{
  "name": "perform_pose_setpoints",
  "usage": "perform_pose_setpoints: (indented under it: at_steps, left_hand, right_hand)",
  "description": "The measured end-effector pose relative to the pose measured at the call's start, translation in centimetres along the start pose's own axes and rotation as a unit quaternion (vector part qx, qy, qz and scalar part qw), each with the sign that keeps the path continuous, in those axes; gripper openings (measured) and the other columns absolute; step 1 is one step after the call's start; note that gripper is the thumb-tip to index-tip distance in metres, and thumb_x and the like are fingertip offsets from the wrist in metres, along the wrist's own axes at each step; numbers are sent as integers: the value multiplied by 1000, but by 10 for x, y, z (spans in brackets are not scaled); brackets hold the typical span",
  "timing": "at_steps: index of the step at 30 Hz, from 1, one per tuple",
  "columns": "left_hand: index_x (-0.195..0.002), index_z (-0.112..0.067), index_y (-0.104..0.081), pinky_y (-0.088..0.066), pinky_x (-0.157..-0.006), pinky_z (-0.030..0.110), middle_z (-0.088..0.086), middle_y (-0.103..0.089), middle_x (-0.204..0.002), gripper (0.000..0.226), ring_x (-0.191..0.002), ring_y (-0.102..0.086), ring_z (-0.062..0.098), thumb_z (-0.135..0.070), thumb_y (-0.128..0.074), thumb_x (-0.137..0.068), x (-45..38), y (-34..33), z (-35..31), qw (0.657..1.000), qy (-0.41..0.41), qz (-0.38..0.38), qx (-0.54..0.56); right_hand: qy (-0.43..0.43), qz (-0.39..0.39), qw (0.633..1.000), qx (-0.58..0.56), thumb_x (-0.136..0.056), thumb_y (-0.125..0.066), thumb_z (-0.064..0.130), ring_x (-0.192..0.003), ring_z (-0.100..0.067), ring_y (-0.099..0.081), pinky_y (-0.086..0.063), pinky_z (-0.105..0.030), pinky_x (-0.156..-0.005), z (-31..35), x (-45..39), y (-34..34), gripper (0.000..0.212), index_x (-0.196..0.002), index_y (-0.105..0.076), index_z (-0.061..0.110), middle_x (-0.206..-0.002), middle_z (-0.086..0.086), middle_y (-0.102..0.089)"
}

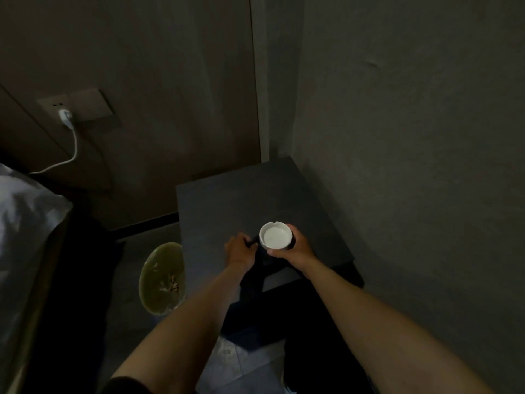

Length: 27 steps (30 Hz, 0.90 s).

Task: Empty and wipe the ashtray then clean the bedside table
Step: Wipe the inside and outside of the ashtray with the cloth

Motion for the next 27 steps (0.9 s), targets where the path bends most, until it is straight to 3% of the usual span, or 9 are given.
perform_pose_setpoints:
  at_steps: [3, 9, 12, 15, 18, 22, 24, 27]
  left_hand:
    - [-95, -15, -44, -38, -76, 32, 9, -56, -94, 16, -89, -52, 23, -18, -60, -97, 8, 5, -1, 997, -6, 22, 78]
    - [-105, -11, -36, -40, -76, 33, 11, -49, -95, 14, -88, -49, 22, -18, -47, -105, 19, 42, -9, 987, -51, -2, 153]
    - [-123, -12, -42, -51, -86, 40, 10, -57, -111, 25, -99, -59, 26, -24, -52, -104, 29, 64, -17, 982, -87, -21, 167]
    - [-141, -13, -48, -52, -96, 41, 8, -64, -125, 43, -113, -61, 23, -26, -57, -102, 41, 84, -30, 980, -134, -47, 139]
    - [-130, -13, -61, -52, -89, 32, 6, -70, -119, 30, -109, -65, 21, -21, -57, -101, 60, 99, -47, 970, -206, -78, 101]
    - [-120, -22, -67, -48, -71, 9, -1, -72, -107, 22, -98, -69, 12, -22, -58, -100, 80, 105, -55, 962, -264, -18, 68]
    - [-122, -24, -67, -48, -75, 11, 1, -71, -109, 24, -100, -67, 14, -25, -60, -98, 87, 107, -56, 957, -288, -9, 29]
    - [-119, -19, -70, -44, -94, 25, 3, -69, -116, 26, -112, -58, 18, -27, -64, -95, 103, 117, -60, 934, -353, -45, -46]
  right_hand:
    - [4, -5, 1000, 3, -48, -94, 30, -113, -11, -60, -52, -35, -97, 3, 2, 0, 79, -113, -55, 51, -116, 18, -64]
    - [9, -19, 1000, 2, -55, -95, 24, -115, -16, -59, -53, -37, -97, 19, 14, -4, 83, -126, -53, 37, -124, 6, -63]
    - [8, -26, 1000, -1, -59, -95, 23, -112, -17, -61, -52, -30, -89, 29, 22, -11, 79, -127, -54, 30, -122, 3, -64]
    - [9, -22, 1000, -9, -63, -94, 23, -109, -16, -60, -50, -28, -86, 42, 33, -19, 75, -126, -55, 25, -117, 5, -63]
    - [14, -1, 1000, -13, -65, -93, 23, -109, -16, -60, -50, -29, -89, 56, 43, -30, 74, -128, -55, 23, -117, 5, -62]
    - [21, 12, 999, -38, -72, -87, 8, -103, -15, -62, -49, -24, -81, 71, 55, -42, 62, -123, -55, 21, -115, 1, -66]
    - [34, 12, 998, -44, -70, -88, 5, -105, -18, -65, -51, -24, -81, 77, 59, -46, 64, -124, -57, 17, -120, -5, -68]
    - [48, 12, 998, -42, -73, -84, 3, -112, -21, -63, -53, -19, -77, 85, 62, -50, 69, -134, -53, 13, -127, -7, -64]
Point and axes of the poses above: each hand's wrist, its own x-axis away from the middle knuckle, its own y-axis out of the back of the hand, z = x × y, the point moved 5 cm from there along -x, towards the middle knuckle
